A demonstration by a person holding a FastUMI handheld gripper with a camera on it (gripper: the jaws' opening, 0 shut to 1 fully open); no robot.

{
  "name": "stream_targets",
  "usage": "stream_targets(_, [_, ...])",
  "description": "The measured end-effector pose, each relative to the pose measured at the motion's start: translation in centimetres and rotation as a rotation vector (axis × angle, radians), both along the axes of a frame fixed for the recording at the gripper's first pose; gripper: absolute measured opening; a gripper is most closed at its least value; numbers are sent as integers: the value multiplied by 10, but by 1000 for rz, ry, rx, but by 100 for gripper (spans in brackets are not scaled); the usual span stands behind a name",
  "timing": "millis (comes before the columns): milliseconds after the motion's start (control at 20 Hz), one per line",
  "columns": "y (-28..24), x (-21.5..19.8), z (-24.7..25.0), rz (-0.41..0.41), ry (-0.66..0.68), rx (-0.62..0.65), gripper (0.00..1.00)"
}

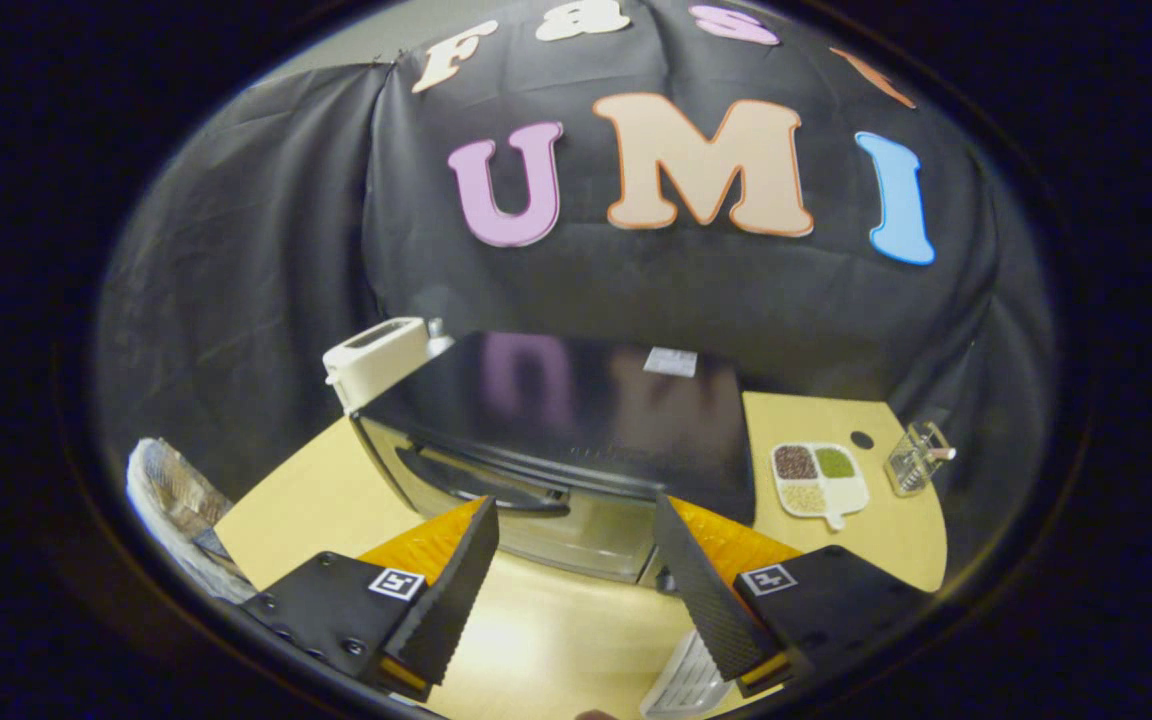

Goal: Open the toaster oven, put the food inside, and close the toaster oven door.

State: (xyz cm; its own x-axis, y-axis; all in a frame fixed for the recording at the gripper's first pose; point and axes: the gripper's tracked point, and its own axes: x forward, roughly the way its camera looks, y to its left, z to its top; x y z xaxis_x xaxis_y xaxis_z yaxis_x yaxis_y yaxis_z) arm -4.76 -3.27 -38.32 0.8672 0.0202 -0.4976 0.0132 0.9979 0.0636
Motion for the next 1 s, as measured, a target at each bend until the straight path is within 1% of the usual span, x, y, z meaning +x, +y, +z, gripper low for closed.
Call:
stream_targets(350, [-78, 16, 181, -116, -303, -54, 98])
stream_targets(500, [-103, 10, 240, -144, -399, -53, 98])
stream_targets(650, [-132, 1, 264, -177, -459, -79, 98])
stream_targets(750, [-151, -3, 265, -195, -474, -102, 98])
stream_targets(1000, [-189, -21, 264, -228, -516, -81, 98])
